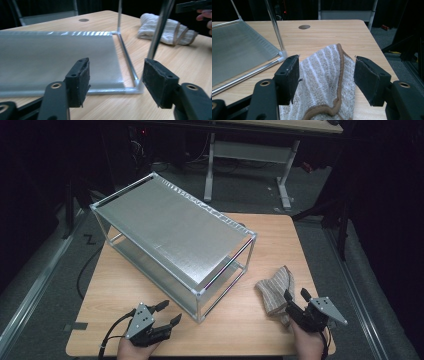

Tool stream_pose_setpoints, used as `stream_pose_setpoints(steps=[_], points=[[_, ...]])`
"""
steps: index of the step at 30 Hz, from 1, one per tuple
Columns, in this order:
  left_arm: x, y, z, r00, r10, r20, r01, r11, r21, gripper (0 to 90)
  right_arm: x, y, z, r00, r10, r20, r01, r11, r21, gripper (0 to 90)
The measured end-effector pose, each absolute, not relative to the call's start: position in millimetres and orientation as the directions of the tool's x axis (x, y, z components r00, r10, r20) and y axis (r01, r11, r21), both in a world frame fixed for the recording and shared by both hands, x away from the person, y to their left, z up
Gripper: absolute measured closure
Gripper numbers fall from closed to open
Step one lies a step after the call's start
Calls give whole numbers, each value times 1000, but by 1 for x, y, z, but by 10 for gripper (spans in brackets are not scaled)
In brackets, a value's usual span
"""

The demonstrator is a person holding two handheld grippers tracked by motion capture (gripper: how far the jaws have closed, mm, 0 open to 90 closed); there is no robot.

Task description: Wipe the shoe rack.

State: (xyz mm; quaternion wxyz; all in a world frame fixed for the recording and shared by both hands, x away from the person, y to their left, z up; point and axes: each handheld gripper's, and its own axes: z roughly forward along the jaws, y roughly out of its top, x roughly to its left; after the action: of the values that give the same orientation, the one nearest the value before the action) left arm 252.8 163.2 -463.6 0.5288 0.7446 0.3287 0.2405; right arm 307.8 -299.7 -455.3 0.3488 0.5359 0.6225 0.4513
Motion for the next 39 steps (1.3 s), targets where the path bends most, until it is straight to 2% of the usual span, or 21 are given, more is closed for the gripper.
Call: stream_pose_setpoints(steps=[1, 2, 5, 12, 18, 22, 27, 36, 39], points=[[253, 161, -463, 675, 738, 1, 236, -216, 947, 415, 307, -299, -455, -188, 981, 47, 350, 22, 936, 377], [252, 154, -463, 680, 731, -52, 249, -164, 954, 432, 307, -298, -455, -194, 980, 50, 349, 21, 937, 374], [252, 142, -458, 705, 706, -66, 237, -147, 960, 486, 305, -296, -455, -207, 976, 61, 342, 14, 940, 359], [255, 118, -452, 716, 698, -28, 199, -166, 966, 625, 300, -292, -454, -214, 976, 42, 334, 33, 942, 363], [258, 107, -452, 715, 699, -8, 181, -175, 968, 683, 301, -291, -457, -217, 975, 45, 346, 34, 937, 369], [259, 100, -449, 702, 713, 12, 168, -181, 969, 796, 298, -292, -455, -223, 974, 46, 338, 33, 941, 377], [267, 86, -449, 702, 712, -4, 180, -172, 969, 803, 297, -291, -454, -237, 971, 44, 333, 38, 942, 415], [288, 54, -447, 713, 700, -26, 196, -164, 967, 793, 296, -282, -452, -272, 962, 32, 328, 62, 943, 414], [287, 59, -448, 724, 689, -43, 207, -157, 966, 672, 296, -273, -451, -304, 952, 27, 320, 75, 944, 408]])
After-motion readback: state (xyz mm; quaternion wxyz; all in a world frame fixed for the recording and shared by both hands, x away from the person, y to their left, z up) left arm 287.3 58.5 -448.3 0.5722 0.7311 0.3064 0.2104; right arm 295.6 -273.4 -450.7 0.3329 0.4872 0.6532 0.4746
